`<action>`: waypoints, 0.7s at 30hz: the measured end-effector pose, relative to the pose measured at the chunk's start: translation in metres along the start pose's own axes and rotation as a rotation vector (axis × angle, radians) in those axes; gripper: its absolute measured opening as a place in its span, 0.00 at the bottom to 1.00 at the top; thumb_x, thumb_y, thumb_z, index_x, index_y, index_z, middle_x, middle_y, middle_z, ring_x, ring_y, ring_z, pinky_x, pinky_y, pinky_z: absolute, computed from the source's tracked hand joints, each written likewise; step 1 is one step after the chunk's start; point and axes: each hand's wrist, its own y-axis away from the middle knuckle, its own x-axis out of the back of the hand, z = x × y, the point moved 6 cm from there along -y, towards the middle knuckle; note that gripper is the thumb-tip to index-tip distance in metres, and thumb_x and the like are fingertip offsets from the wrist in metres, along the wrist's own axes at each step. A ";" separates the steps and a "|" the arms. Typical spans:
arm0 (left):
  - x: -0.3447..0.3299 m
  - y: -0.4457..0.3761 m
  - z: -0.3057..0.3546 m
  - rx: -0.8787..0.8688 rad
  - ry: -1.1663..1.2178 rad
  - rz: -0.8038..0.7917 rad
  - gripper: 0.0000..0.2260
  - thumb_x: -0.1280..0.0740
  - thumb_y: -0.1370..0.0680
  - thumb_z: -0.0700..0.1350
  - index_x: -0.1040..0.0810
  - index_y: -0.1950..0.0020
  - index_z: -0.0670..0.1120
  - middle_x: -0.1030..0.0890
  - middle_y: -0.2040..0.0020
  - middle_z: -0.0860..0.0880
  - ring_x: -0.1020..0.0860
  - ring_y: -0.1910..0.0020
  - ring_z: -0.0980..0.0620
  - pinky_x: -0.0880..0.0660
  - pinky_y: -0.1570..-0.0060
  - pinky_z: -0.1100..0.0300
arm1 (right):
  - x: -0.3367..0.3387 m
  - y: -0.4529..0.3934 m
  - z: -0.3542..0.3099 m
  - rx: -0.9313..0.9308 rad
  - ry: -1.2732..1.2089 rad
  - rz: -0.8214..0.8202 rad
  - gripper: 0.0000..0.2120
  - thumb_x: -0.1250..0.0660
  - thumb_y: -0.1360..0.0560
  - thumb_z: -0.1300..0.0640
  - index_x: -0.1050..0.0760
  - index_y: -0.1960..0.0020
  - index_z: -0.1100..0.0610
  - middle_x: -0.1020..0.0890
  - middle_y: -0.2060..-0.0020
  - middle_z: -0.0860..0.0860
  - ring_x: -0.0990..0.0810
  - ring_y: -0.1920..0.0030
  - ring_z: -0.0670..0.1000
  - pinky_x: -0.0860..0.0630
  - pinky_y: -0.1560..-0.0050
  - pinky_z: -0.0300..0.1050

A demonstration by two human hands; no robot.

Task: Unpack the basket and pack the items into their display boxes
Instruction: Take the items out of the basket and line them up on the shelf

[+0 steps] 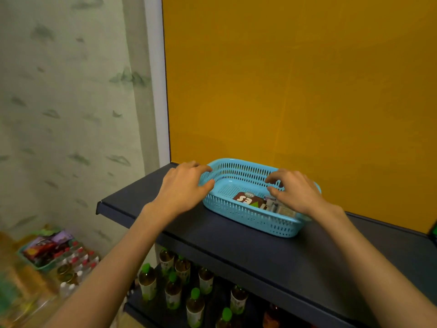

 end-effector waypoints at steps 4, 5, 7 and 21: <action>-0.017 -0.042 0.006 -0.063 0.038 -0.057 0.20 0.38 0.20 0.61 0.26 0.30 0.56 0.22 0.38 0.51 0.24 0.39 0.49 0.26 0.47 0.51 | -0.012 -0.016 0.028 -0.091 -0.005 -0.045 0.12 0.32 0.22 0.50 0.21 0.39 0.49 0.19 0.43 0.47 0.21 0.46 0.49 0.22 0.46 0.50; -0.023 -0.054 0.009 -0.088 0.035 -0.081 0.20 0.38 0.20 0.61 0.26 0.30 0.56 0.22 0.37 0.51 0.24 0.39 0.48 0.26 0.46 0.51 | -0.015 -0.020 0.034 -0.105 -0.001 -0.063 0.12 0.31 0.22 0.50 0.21 0.40 0.49 0.19 0.43 0.47 0.21 0.47 0.48 0.22 0.47 0.48; -0.034 -0.075 0.017 -0.144 0.034 -0.113 0.20 0.38 0.20 0.61 0.26 0.30 0.56 0.22 0.37 0.51 0.24 0.38 0.48 0.27 0.46 0.52 | -0.020 -0.026 0.045 -0.124 -0.006 -0.096 0.11 0.31 0.22 0.51 0.21 0.40 0.49 0.20 0.43 0.46 0.21 0.49 0.46 0.23 0.52 0.40; -0.142 -0.155 0.118 -0.653 0.005 -0.516 0.17 0.34 0.20 0.55 0.24 0.33 0.53 0.23 0.34 0.50 0.26 0.35 0.48 0.26 0.38 0.47 | -0.043 -0.032 0.075 -0.297 0.034 -0.224 0.09 0.32 0.22 0.56 0.21 0.42 0.53 0.20 0.44 0.47 0.20 0.48 0.47 0.20 0.48 0.40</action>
